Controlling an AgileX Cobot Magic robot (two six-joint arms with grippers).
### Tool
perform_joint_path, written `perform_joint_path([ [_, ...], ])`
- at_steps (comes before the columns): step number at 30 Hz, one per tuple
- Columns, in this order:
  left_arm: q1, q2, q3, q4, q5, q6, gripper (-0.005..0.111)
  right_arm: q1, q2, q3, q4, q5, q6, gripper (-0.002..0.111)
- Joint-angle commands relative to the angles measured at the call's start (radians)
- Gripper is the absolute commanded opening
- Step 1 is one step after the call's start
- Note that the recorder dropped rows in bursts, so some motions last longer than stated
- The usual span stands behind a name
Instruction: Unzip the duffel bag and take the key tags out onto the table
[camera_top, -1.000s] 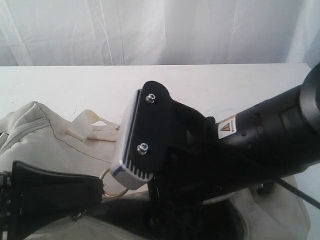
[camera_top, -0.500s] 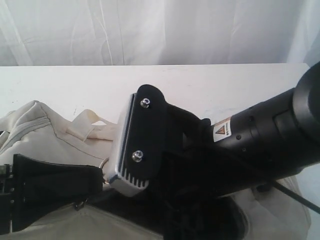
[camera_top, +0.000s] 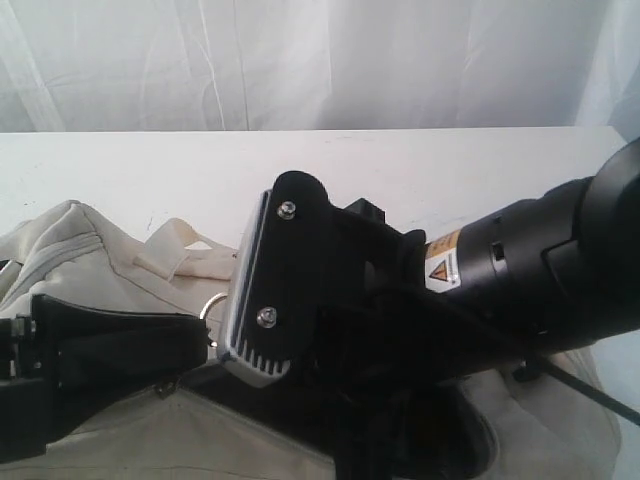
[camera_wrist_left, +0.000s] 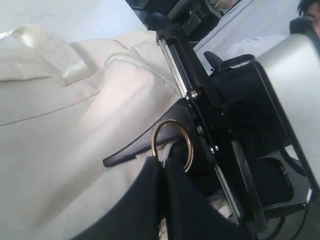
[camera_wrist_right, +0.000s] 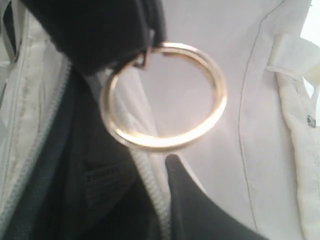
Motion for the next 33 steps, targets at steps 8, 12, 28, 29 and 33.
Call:
perform_joint_path([
  [8,0.000,-0.132,-0.018,-0.031,-0.033,0.142,0.000,-0.021,-0.001,0.014,-0.345,0.017,0.198,0.000],
  [12,0.000,-0.132,-0.006,-0.005,0.044,0.152,0.000,-0.021,-0.001,0.014,-0.388,0.014,0.229,0.000],
  [28,0.000,-0.192,0.074,-0.003,-0.083,0.133,0.000,-0.021,-0.001,0.014,-0.453,0.019,0.281,0.000],
  [29,0.000,-0.196,0.074,-0.003,-0.084,0.133,0.000,-0.021,-0.001,0.014,-0.453,0.019,0.281,0.000],
  [33,0.000,-0.214,0.074,-0.003,-0.068,0.133,0.000,-0.021,-0.001,0.014,-0.453,0.019,0.281,0.000],
])
